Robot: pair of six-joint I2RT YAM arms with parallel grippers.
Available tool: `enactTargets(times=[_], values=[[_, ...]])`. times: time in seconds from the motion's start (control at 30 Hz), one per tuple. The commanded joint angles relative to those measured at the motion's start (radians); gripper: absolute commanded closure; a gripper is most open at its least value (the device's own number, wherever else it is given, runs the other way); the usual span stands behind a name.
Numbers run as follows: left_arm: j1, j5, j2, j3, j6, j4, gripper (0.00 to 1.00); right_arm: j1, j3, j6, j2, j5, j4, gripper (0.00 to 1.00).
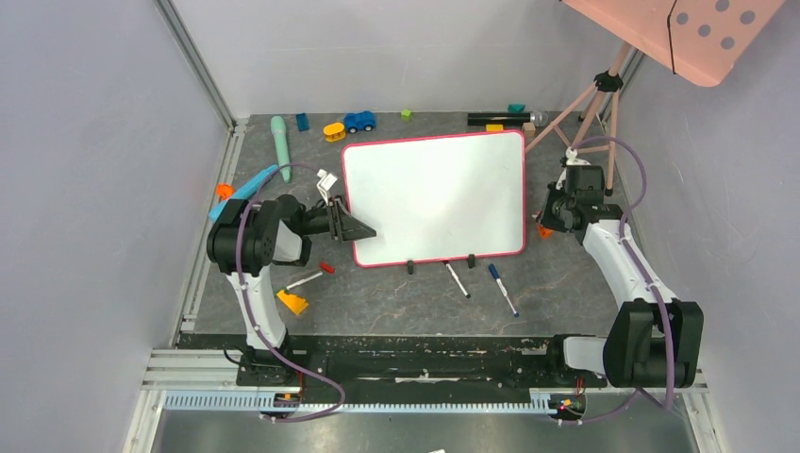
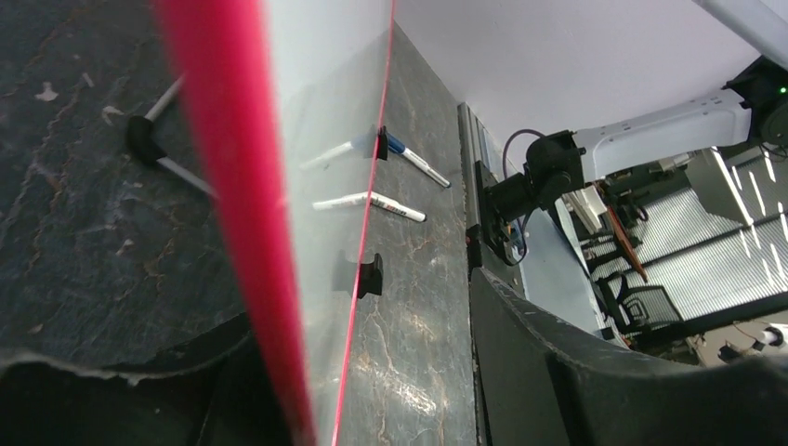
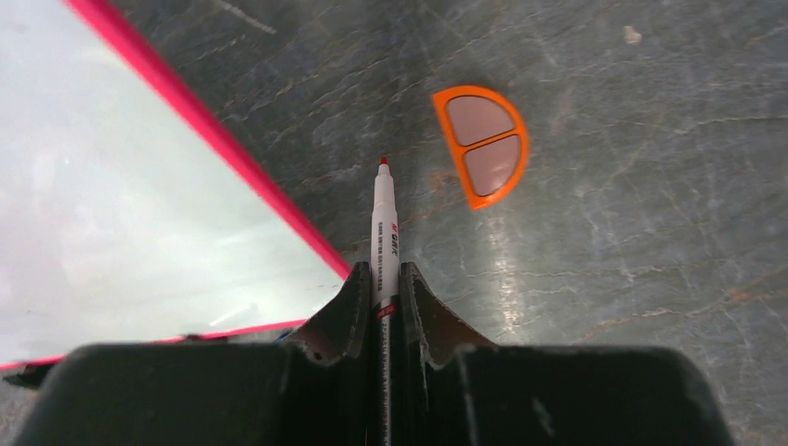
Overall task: Write a sentence on the whiteboard
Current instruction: Move the whiteboard to the center of the board.
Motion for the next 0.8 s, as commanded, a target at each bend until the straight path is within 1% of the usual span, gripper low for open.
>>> enactTargets(times=[0.0, 0.1, 0.23, 0.37, 0.53, 0.63, 0.77], values=[[0.034, -0.028, -0.044, -0.024, 0.019, 0.062, 0.32, -0.016, 0.053, 0.025, -0.022, 0.064, 0.004, 1.00], [0.047, -0.054, -0.056, -0.054, 0.029, 0.063, 0.28, -0.017, 0.060, 0.026, -0.030, 0.083, 0.004, 1.00], [0.073, -0.092, -0.068, -0.105, 0.045, 0.063, 0.27, -0.019, 0.069, 0.033, -0.047, 0.114, 0.007, 1.00], [0.077, -0.100, -0.079, -0.152, 0.060, 0.063, 0.28, -0.020, 0.044, 0.068, -0.095, 0.111, 0.052, 1.00], [0.077, -0.115, -0.077, -0.183, 0.096, 0.063, 0.33, -0.019, 0.056, 0.078, -0.124, 0.113, 0.063, 1.00], [0.077, -0.120, -0.058, -0.179, 0.097, 0.063, 0.38, -0.019, 0.072, 0.079, -0.134, 0.099, 0.062, 1.00], [0.077, -0.119, -0.053, -0.158, 0.100, 0.063, 0.38, -0.020, 0.097, 0.084, -0.141, 0.090, 0.062, 1.00]])
